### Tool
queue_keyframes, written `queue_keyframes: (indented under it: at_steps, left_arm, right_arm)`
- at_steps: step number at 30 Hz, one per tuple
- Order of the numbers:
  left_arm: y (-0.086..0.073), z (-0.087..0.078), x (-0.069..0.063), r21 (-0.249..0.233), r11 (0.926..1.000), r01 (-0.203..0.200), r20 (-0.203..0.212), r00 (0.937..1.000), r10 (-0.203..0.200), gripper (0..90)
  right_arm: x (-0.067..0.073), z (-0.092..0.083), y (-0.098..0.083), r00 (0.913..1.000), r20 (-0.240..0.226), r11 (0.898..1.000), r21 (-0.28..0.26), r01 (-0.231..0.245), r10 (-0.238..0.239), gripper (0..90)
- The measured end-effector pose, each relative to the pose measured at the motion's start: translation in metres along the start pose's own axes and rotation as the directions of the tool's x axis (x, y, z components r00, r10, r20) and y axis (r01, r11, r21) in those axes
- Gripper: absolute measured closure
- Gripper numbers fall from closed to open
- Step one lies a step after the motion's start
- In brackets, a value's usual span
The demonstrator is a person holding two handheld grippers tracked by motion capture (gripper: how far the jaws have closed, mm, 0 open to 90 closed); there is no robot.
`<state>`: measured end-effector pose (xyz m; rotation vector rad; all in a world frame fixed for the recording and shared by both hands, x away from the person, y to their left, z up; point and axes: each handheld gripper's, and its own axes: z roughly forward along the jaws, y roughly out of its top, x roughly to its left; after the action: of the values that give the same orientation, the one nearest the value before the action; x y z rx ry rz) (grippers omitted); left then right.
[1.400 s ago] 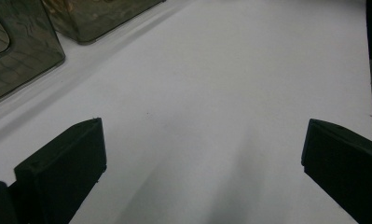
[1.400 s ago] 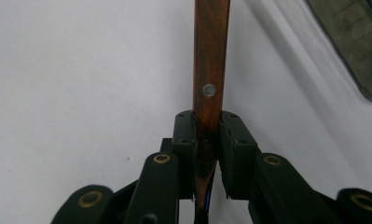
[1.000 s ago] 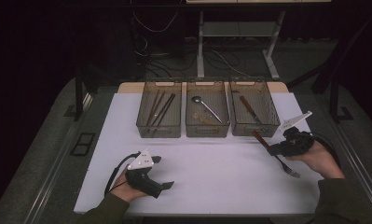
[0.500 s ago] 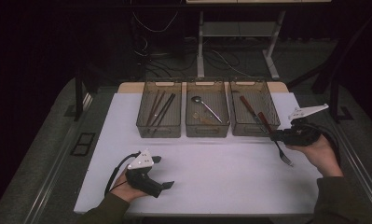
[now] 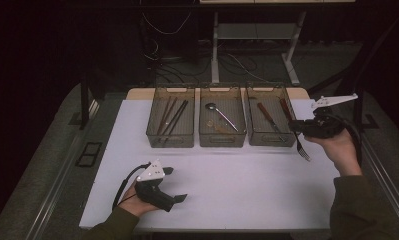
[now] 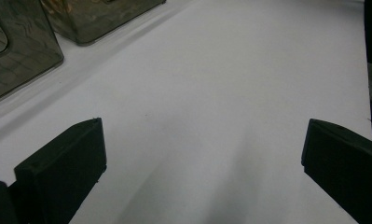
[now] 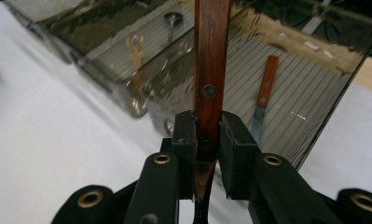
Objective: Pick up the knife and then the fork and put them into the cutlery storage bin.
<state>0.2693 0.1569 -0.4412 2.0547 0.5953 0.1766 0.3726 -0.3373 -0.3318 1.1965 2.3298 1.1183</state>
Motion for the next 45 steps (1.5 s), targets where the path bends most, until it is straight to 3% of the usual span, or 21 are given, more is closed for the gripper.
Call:
queue_keyframes:
  at_steps: [6, 12, 16, 22, 25, 29, 30, 32, 38, 45]
  left_arm:
    - [0.0, 0.001, -0.001, 0.001, 1.0, 0.003, 0.001, 1.0, -0.003, 0.0]
    - [0.0, 0.001, 0.0, 0.001, 1.0, 0.008, 0.002, 1.0, -0.008, 0.0]
    - [0.0, 0.001, 0.0, -0.005, 1.0, 0.006, 0.006, 1.0, -0.006, 0.0]
    - [0.001, -0.001, 0.0, -0.005, 1.0, 0.004, 0.011, 0.9999, -0.004, 0.0]
    - [0.0, 0.0, 0.0, -0.009, 0.9999, 0.005, 0.014, 0.9999, -0.005, 0.0]
    - [0.0, -0.001, -0.001, -0.01, 0.9999, -0.004, 0.015, 0.9999, 0.004, 0.0]
    - [0.001, -0.001, -0.001, -0.012, 0.9999, -0.009, 0.016, 0.9998, 0.009, 0.0]
    - [0.001, -0.001, -0.001, -0.009, 0.9999, -0.008, 0.016, 0.9998, 0.009, 0.0]
    - [0.001, 0.0, -0.002, -0.006, 0.9999, -0.01, 0.013, 0.9999, 0.01, 0.0]
    - [0.0, 0.0, -0.003, 0.0, 1.0, -0.007, 0.009, 0.9999, 0.007, 0.0]
  right_arm:
    - [-0.01, 0.009, 0.029, 0.9979, 0.062, 0.999, -0.032, -0.018, 0.02, 77.9]
    - [-0.028, 0.036, 0.062, 0.9924, 0.106, 0.997, -0.041, -0.059, 0.063, 77.8]
    - [-0.04, 0.055, 0.072, 0.989, 0.122, 0.996, -0.047, -0.078, 0.083, 77.8]
    - [-0.05, 0.09, 0.059, 0.9843, 0.158, 0.996, 0.036, -0.086, 0.08, 77.8]
    - [-0.054, 0.103, 0.049, 0.9844, 0.129, 0.991, 0.037, -0.126, 0.12, 77.7]
    - [-0.051, 0.122, 0.036, 0.9836, 0.133, 0.984, 0.111, -0.137, 0.122, 76.1]
    - [-0.049, 0.123, 0.033, 0.9822, 0.149, 0.985, 0.113, -0.131, 0.114, 73.8]
    - [-0.048, 0.121, 0.03, 0.9817, 0.124, 0.984, 0.084, -0.155, 0.144, 64.9]
    - [-0.041, 0.1, 0.025, 0.9845, 0.096, 0.988, 0.03, -0.15, 0.147, 47.6]
    - [-0.021, 0.076, 0.016, 0.996, 0.06, 0.998, -0.003, -0.066, 0.066, 33.5]
